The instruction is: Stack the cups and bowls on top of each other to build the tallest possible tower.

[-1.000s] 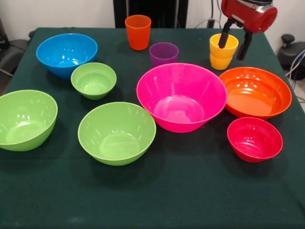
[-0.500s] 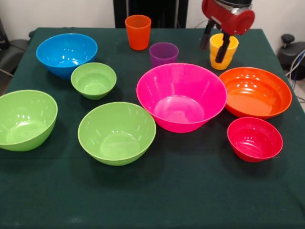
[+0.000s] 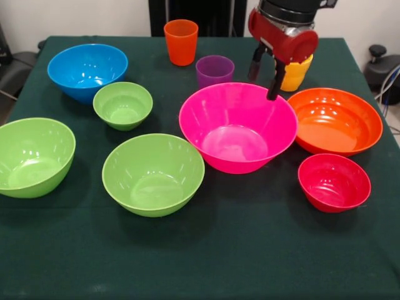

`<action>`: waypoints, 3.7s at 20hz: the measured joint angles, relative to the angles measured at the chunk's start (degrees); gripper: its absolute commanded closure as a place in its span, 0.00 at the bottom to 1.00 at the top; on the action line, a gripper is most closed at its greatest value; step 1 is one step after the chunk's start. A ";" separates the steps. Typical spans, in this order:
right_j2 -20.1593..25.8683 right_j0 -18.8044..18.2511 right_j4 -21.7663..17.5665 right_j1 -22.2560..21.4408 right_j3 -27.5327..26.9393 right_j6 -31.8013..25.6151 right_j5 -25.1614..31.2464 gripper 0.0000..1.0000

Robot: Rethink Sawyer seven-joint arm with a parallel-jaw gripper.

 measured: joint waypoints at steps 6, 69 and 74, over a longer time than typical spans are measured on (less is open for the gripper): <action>0.02 -0.05 -0.01 2.68 -5.92 0.00 1.33 0.00; -2.65 1.25 -0.14 9.98 -24.96 0.01 10.61 0.00; -4.00 2.01 -0.14 9.29 -24.79 0.01 10.61 0.00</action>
